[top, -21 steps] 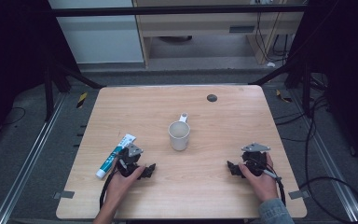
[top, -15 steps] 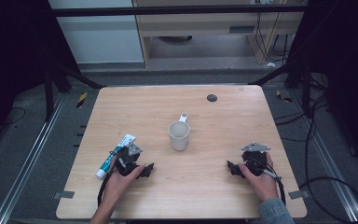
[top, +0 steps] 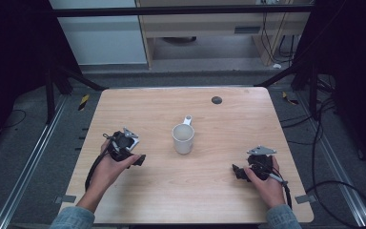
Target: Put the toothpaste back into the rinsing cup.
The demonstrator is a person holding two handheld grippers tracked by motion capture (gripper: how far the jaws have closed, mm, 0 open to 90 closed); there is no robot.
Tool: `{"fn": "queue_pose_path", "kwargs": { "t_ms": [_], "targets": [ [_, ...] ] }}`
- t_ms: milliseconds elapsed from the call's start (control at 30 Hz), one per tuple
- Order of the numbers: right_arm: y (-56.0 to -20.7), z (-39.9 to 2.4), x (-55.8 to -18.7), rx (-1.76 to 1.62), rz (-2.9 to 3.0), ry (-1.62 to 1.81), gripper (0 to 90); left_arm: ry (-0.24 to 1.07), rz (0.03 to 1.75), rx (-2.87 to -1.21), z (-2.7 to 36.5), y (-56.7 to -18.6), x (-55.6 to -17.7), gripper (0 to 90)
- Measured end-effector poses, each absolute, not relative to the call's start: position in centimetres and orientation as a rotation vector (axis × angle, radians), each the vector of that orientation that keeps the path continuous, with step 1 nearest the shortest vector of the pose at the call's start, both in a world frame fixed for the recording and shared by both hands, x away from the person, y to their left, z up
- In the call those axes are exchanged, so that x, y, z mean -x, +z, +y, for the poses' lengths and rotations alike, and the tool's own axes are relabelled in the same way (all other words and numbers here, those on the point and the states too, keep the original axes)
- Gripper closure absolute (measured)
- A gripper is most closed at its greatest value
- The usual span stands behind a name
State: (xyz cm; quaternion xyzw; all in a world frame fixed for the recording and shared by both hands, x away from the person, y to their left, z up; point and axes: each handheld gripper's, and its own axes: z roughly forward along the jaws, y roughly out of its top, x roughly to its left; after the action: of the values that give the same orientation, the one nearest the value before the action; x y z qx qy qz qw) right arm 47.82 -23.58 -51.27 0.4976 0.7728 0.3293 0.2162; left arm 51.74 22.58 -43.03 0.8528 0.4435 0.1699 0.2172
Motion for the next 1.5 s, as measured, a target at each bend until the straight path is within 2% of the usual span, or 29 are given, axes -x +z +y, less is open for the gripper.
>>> {"fn": "queue_pose_path", "kwargs": {
  "t_ms": [67,267,533,1100,1500],
  "targets": [
    [-51.3,-23.6,-47.8,-1.373,2.145,0.912,0.8,0.433,1.266,-2.358,23.5,-42.9,-52.2,12.6],
    [-51.3,-23.6,-47.8,-1.377,2.144,0.912,0.9,0.432,1.3,-2.437,25.5,-42.9,-53.1,16.2],
    [-51.3,-23.6,-47.5,-1.384,2.137,0.912,0.9,0.366,1.344,-2.511,26.4,-43.8,-53.5,27.3],
    [-51.3,-23.7,-47.4,-1.385,2.138,0.914,0.8,0.33,1.392,-2.578,26.7,-44.3,-55.3,39.0],
    [-51.3,-23.7,-47.4,-1.385,2.137,0.914,0.8,0.296,1.429,-2.578,26.3,-45.1,-56.8,42.4]
  ]
}}
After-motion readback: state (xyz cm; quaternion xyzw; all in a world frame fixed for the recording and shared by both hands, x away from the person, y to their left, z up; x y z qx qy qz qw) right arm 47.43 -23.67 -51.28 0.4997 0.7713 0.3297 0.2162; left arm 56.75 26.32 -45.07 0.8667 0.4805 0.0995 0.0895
